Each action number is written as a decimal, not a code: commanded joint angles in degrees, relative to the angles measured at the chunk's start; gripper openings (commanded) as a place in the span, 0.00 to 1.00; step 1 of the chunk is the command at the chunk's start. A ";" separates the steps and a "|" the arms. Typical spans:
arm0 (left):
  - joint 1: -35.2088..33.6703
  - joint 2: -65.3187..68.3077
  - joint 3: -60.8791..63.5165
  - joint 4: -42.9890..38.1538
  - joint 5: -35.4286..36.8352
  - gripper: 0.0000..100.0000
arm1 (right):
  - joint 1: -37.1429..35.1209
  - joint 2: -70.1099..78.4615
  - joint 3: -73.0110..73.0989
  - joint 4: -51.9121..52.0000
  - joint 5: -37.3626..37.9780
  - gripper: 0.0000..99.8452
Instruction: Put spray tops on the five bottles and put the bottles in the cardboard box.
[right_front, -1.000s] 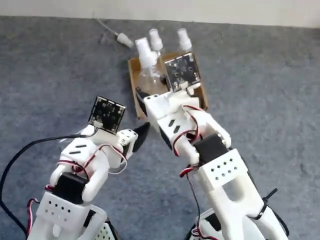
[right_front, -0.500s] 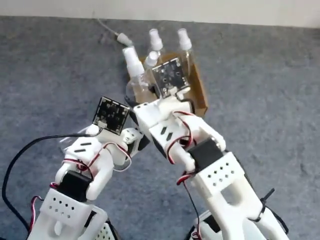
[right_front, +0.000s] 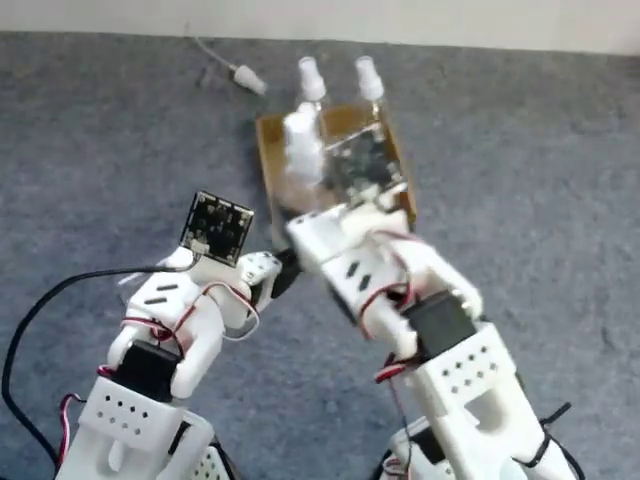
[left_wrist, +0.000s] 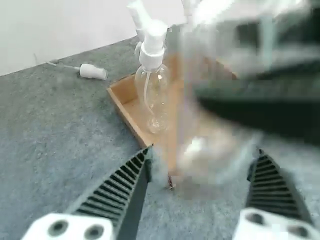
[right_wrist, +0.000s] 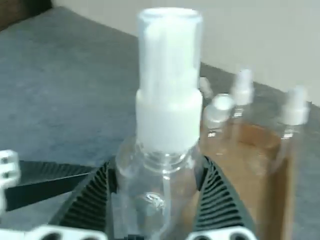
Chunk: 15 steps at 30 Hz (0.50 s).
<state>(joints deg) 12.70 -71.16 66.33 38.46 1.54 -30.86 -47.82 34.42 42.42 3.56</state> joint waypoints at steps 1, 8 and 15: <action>-2.15 -0.40 1.71 -1.23 0.09 0.23 | 8.13 4.88 -4.00 -7.16 2.02 0.00; -7.69 -0.22 1.89 -1.23 0.44 0.23 | 15.60 19.82 -4.00 -22.29 2.02 0.00; -10.42 0.04 2.07 -3.08 0.53 0.23 | 17.54 33.10 -3.91 -36.18 2.02 0.00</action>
<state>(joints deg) 3.30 -71.16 68.88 37.67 1.36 -14.77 -17.49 34.42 12.18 4.88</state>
